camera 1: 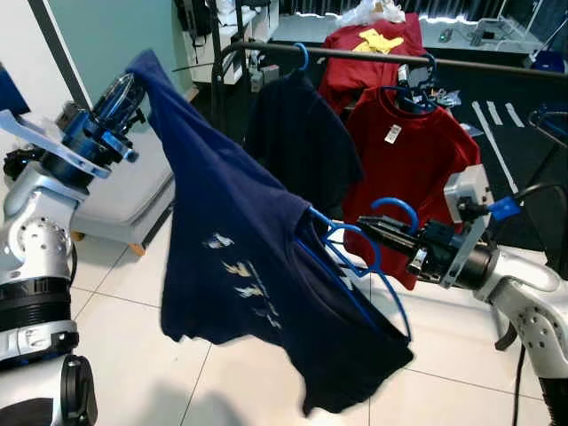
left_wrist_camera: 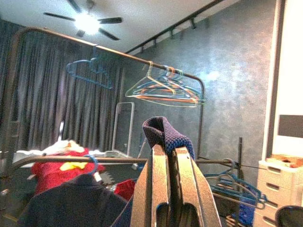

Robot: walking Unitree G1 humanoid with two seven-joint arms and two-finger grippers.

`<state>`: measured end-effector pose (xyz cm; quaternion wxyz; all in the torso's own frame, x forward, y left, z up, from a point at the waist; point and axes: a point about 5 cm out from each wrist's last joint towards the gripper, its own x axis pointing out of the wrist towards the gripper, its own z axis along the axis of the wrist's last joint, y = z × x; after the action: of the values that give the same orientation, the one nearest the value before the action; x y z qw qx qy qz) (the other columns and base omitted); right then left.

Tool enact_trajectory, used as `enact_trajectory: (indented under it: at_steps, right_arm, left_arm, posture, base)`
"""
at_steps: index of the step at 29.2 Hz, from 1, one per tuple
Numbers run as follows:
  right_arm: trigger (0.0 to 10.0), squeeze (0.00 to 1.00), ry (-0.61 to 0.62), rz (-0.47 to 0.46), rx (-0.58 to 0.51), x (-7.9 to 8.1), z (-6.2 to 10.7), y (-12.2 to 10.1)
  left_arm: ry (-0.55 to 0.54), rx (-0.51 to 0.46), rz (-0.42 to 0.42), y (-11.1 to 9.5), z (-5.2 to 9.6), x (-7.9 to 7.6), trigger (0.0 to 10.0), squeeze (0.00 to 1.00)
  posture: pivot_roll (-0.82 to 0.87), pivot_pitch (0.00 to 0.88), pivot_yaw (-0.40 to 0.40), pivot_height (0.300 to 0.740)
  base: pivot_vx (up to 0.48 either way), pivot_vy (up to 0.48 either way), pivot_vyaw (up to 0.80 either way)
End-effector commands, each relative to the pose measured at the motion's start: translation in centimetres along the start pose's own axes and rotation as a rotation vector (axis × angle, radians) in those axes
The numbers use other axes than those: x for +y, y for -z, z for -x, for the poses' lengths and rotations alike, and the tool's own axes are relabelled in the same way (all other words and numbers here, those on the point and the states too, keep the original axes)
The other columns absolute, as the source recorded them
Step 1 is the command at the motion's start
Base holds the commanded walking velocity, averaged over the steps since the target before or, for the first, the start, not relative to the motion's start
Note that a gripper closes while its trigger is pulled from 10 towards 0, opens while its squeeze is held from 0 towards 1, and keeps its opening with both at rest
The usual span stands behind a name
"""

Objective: Hang hanger

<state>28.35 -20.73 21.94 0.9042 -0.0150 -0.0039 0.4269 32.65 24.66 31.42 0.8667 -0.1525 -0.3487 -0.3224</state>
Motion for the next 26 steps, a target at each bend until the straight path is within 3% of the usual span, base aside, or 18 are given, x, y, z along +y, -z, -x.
enact_trajectory:
  at_steps: [1, 9, 15, 16, 17, 18, 21, 22, 23, 24, 25, 26]
  right_arm:
    - [0.0, 0.0, -0.005, -0.016, 0.042, 0.5, 0.1, 1.2]
    - [0.0, 0.0, -0.004, -0.014, 0.068, 0.7, 0.8, 1.8]
    - [0.0, 0.0, -0.121, -0.061, -0.035, 2.1, 0.8, 0.3]
    - [0.0, 0.0, -0.217, -0.102, -0.096, 3.4, 0.5, -0.5]
    - [0.0, 0.0, -0.313, -0.14, -0.148, 4.8, 0.1, -1.1]
    - [0.0, 0.0, -0.377, -0.164, -0.181, 5.8, -0.1, -1.5]
    - [0.0, 0.0, -0.406, -0.176, -0.197, 6.2, -0.2, -1.6]
    - [0.0, 0.0, -0.412, -0.177, -0.207, 6.3, -0.4, -1.7]
    - [0.0, 0.0, -0.412, -0.177, -0.207, 6.3, -0.4, -1.7]
    - [0.0, 0.0, -0.408, -0.183, -0.234, 6.2, -0.9, -1.8]
    - [0.0, 0.0, -0.408, -0.19, -0.258, 6.2, -1.4, -1.8]
    - [0.0, 0.0, -0.408, -0.19, -0.258, 6.2, -1.4, -1.8]
  left_arm:
    - [-0.04, -0.052, -0.033, -1.8, 0.3, 0.8, 0.5, 0.0]
    - [-0.097, -0.063, -0.048, -2.7, 0.8, 1.6, 0.7, 0.0]
    - [-0.147, -0.057, -0.032, -2.5, 1.1, 2.0, 1.0, 0.0]
    - [-0.129, -0.05, -0.009, -1.9, 1.0, 1.6, 1.6, 0.0]
    - [-0.077, -0.038, 0.019, -1.2, 0.6, 0.7, 3.5, 0.0]
    - [-0.04, -0.031, 0.038, -0.7, 0.3, 0.0, 3.5, 0.0]
    - [-0.017, -0.027, 0.048, -0.4, 0.2, -0.5, 3.5, 0.0]
    - [0.008, -0.029, 0.078, 0.0, -0.1, -1.0, 4.1, 0.0]
    - [0.008, -0.029, 0.078, 0.0, -0.1, -1.0, 4.1, 0.0]
    - [0.084, -0.013, 0.117, 0.9, -0.9, -2.6, 6.4, 0.0]
    - [0.15, 0.0, 0.151, 1.8, -1.6, -4.1, 7.7, 0.0]
    - [0.15, 0.0, 0.151, 1.8, -1.6, -4.1, 7.7, 0.0]
  posture:
    - [0.0, 0.075, 0.03, 0.74]
    - [0.0, 0.077, 0.03, 0.74]
    - [-0.01, 0.078, 0.029, 0.74]
    - [-0.01, 0.078, 0.029, 0.74]
    - [-0.01, 0.078, 0.029, 0.74]
    - [-0.01, 0.078, 0.029, 0.74]
    - [-0.01, 0.081, 0.028, 0.74]
    - [0.0, 0.08, 0.027, 0.74]
    - [0.0, 0.08, 0.027, 0.74]
    - [0.0, 0.079, 0.026, 0.74]
    - [0.01, 0.079, 0.026, 0.74]
    - [0.01, 0.079, 0.026, 0.74]
  base:
    - [0.0, 0.0, 0.0]
    - [0.0, 0.0, 0.0]
    - [0.0, 0.0, 0.0]
    - [0.0, 0.0, 0.0]
    - [0.0, 0.0, 0.0]
    - [0.0, 0.0, 0.0]
    - [0.0, 0.0, 0.0]
    - [0.0, 0.0, 0.0]
    - [0.0, 0.0, 0.0]
    - [0.0, 0.0, 0.0]
    - [0.0, 0.0, 0.0]
    - [0.0, 0.0, 0.0]
